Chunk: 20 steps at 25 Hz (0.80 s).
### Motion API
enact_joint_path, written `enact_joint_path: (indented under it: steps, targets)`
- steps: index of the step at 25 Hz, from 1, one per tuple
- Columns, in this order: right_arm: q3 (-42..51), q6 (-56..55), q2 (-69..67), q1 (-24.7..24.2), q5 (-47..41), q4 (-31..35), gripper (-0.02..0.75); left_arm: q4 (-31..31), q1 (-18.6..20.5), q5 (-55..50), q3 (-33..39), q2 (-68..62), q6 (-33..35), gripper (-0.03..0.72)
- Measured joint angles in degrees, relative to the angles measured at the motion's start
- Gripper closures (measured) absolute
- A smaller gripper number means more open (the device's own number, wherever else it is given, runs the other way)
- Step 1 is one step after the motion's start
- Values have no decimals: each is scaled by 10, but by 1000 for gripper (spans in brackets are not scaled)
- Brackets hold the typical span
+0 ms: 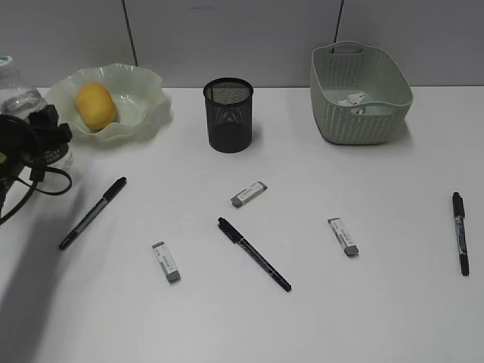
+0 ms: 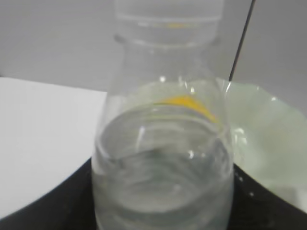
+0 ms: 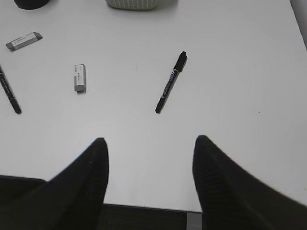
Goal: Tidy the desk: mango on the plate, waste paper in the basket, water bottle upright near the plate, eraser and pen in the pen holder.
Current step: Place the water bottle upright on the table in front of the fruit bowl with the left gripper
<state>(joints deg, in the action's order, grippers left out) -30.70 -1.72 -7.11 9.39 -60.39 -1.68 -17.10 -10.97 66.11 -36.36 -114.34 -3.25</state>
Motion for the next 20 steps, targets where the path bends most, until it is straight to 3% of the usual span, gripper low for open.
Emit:
enact_joint_path:
  steps: [20]
  targets:
    - [0, 0, 0, 0, 0, 0, 290, 32, 0, 34, -50, -77, -2, 179]
